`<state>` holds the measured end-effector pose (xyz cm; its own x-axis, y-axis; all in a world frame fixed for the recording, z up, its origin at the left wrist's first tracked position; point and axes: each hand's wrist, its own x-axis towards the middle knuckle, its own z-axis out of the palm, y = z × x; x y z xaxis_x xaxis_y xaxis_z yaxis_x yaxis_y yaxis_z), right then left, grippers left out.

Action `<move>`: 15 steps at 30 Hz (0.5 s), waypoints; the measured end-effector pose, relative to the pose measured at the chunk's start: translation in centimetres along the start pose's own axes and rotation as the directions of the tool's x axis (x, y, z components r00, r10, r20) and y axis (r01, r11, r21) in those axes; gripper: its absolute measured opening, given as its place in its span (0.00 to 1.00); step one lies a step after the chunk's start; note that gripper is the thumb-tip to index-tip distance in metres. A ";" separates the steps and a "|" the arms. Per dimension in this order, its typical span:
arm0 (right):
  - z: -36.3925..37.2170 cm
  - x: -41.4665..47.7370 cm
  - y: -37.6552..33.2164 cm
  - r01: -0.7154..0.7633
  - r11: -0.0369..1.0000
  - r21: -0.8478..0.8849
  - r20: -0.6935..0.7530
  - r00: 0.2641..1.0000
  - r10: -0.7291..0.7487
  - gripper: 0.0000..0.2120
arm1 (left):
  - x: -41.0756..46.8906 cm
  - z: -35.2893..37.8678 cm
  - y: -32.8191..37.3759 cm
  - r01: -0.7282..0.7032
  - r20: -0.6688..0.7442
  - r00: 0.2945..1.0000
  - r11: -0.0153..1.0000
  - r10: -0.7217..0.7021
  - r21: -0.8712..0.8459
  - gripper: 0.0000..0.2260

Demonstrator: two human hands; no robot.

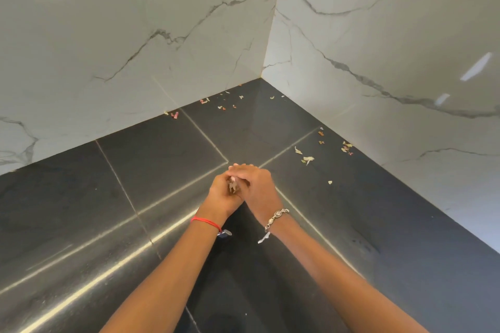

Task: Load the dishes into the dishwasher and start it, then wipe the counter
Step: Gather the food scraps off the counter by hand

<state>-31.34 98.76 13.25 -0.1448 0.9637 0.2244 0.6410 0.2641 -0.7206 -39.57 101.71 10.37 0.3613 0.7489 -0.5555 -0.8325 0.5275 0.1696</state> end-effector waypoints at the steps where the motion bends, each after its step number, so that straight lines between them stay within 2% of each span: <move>1: -0.6 0.1 0.3 -0.010 1.000 -0.014 -0.020 1.000 0.010 0.13 | 0.6 0.3 -0.4 0.004 0.005 1.000 1.000 -0.004 -0.003 0.09; 4: -2.8 0.6 1.5 -0.006 1.000 -0.022 -0.240 0.971 0.000 0.12 | 1.5 1.7 -1.2 0.005 -0.008 1.000 1.000 -0.004 0.030 0.12; 6: -4.4 0.7 3.3 -0.104 0.994 0.013 -0.415 0.904 0.100 0.12 | 2.4 2.5 -1.4 0.040 -0.011 0.999 0.999 -0.040 -0.005 0.13; 7: -5.1 0.6 4.5 -0.205 0.978 0.033 -0.451 0.871 0.198 0.13 | 2.8 2.8 -1.4 0.049 -0.013 0.999 0.999 -0.050 -0.015 0.13; 9: -6.1 0.1 7.9 -0.475 0.880 0.023 -0.384 0.809 0.446 0.18 | 3.8 3.3 -1.3 0.054 -0.028 0.998 0.999 -0.054 0.002 0.13; 11: -6.5 -0.4 11.0 -0.678 0.728 -0.096 -0.278 0.721 0.635 0.28 | 4.7 3.7 -1.2 0.053 -0.020 0.998 0.998 -0.053 0.027 0.14; 13: -6.3 -0.2 12.8 -0.738 0.646 -0.196 -0.258 0.674 0.693 0.33 | 5.4 3.9 -1.1 0.053 -0.007 0.999 0.997 -0.053 0.054 0.14; 15: -5.8 1.0 13.4 -0.708 0.654 -0.266 -0.264 0.706 0.657 0.35 | 6.0 3.9 -1.0 0.053 -0.003 0.999 0.996 -0.053 0.077 0.14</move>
<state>-18.50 103.07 7.59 0.5182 0.8434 -0.1421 0.7220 -0.5204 -0.4558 -34.97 107.25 10.09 0.4038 0.7187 -0.5661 -0.7774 0.5958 0.2019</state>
